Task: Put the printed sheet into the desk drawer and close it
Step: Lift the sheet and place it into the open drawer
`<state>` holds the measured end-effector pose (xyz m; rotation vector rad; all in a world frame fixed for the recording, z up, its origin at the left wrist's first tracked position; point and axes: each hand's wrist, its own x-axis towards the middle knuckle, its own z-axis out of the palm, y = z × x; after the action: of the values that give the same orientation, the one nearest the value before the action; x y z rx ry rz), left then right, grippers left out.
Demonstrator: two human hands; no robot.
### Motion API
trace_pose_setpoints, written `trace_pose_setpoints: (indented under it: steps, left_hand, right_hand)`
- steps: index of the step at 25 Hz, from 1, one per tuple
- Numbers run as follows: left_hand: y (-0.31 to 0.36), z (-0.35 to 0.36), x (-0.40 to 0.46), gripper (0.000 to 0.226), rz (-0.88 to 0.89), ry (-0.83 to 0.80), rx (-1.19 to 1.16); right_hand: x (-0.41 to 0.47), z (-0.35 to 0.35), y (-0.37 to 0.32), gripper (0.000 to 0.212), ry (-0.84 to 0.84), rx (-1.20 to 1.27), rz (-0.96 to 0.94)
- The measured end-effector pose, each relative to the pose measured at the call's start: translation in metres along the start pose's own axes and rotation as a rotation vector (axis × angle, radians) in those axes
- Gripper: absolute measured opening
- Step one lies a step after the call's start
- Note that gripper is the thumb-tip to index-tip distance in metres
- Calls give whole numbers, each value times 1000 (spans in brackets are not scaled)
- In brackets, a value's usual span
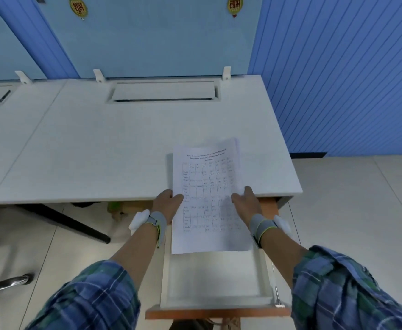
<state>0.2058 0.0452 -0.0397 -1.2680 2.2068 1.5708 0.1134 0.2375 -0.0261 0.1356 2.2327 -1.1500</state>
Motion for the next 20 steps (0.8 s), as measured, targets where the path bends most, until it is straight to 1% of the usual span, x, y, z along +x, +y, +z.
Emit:
trace_pose_setpoints:
  steps: [2, 4, 7, 9, 11, 13, 14, 15, 17, 19, 20]
  left_hand:
    - [-32, 17, -31, 16, -26, -26, -9]
    - [-63, 33, -62, 17, -59, -60, -8]
    - [-95, 47, -89, 24, -113, -123, -3]
    - [-112, 56, -106, 16, -177, -176, 26]
    - [-127, 64, -120, 6, -233, -227, 47]
    - [-134, 69, -122, 8, -273, -271, 81]
    - [-133, 69, -120, 10, -286, -288, 109]
    - [-131, 69, -118, 12, -281, -297, 141]
    - [-125, 69, -108, 18, -253, -280, 209]
    - [-123, 69, -89, 28, -221, -211, 268]
    - [-124, 70, -78, 29, -211, -173, 294]
  right_hand:
    - [-28, -2, 38, 36, -20, 46, 7]
    - [-52, -5, 77, 40, -54, 58, 44]
    - [-67, -3, 114, 39, -104, -11, 102]
    - [-78, -4, 135, 41, -141, -57, 166]
    - [-87, -4, 155, 52, -196, -79, 260]
    - [-88, -2, 167, 65, -253, -110, 338]
    - [-86, 0, 171, 67, -268, -130, 358]
    - [-82, 2, 171, 65, -276, -138, 372]
    - [-72, 8, 168, 56, -257, -129, 375]
    - [-55, 14, 162, 46, -215, -88, 342]
    - [-46, 18, 159, 44, -195, -75, 322]
